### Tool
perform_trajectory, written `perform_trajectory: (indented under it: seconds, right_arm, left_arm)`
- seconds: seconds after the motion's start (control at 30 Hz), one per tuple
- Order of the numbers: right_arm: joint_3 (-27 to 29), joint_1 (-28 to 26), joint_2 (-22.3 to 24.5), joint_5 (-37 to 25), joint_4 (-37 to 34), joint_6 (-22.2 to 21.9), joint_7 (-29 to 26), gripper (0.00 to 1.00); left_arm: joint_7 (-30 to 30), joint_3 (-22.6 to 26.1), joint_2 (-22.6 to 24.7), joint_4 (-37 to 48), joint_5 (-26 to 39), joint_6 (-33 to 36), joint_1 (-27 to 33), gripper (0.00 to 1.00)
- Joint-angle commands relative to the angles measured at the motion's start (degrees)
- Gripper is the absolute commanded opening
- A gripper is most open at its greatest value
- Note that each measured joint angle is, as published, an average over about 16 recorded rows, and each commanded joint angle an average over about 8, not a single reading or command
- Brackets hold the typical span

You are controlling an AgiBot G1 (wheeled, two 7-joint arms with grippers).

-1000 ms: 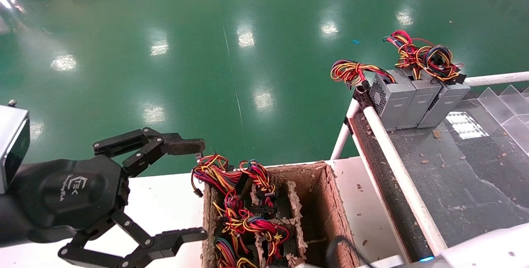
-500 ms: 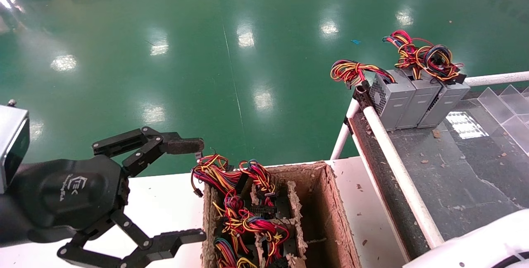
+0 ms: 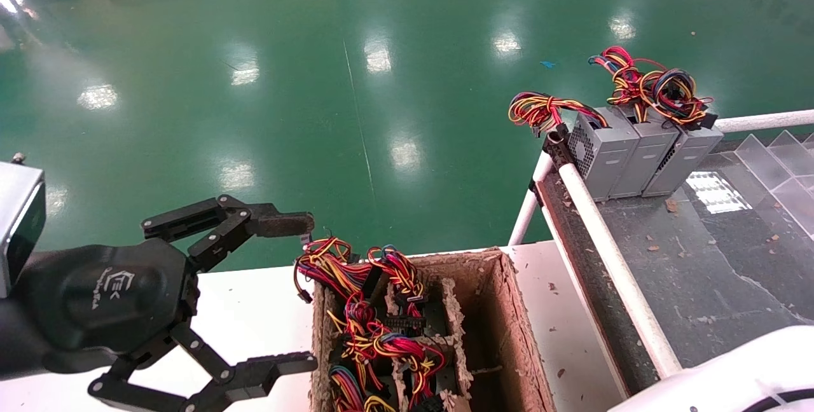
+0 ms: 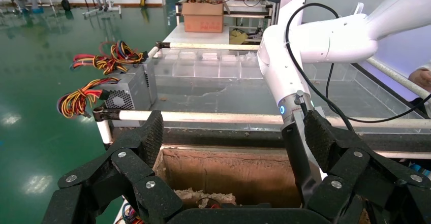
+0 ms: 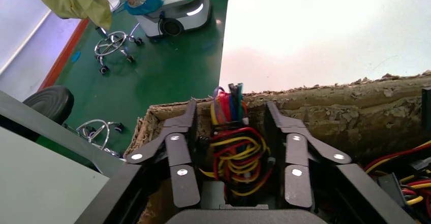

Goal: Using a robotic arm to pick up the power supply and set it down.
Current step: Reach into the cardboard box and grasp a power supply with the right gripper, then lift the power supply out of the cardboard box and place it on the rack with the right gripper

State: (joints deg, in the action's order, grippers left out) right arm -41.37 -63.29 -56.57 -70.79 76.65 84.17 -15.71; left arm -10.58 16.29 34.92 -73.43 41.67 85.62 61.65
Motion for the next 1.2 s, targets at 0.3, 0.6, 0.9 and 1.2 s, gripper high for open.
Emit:
perform_trajectory:
  seconds: [0.3, 0.6, 0.9, 1.2]
  right_arm:
    - [0.26, 0.38, 0.06, 0.83, -0.17, -0.29, 0.38, 0.0]
    - [0.59, 0.44, 0.46, 1.46, -0.14, -0.29, 0.88, 0.0]
    - [2.02, 0.35, 1.19, 4.33, -0.2, 0.1, 2.03, 0.0]
    - [6.09, -0.74, 3.6, 11.38, 0.21, 1.09, 3.77, 0.0]
  left_arm:
    - [0.02, 0.04, -0.02, 0.0, -0.03, -0.02, 0.01, 1.0]
    - [0.04, 0.08, -0.03, 0.0, -0.05, -0.03, 0.02, 1.0]
    - [0.06, 0.11, -0.05, 0.0, -0.08, -0.05, 0.02, 1.0]
    - [0.07, 0.15, -0.06, 0.0, -0.1, -0.06, 0.03, 1.0]
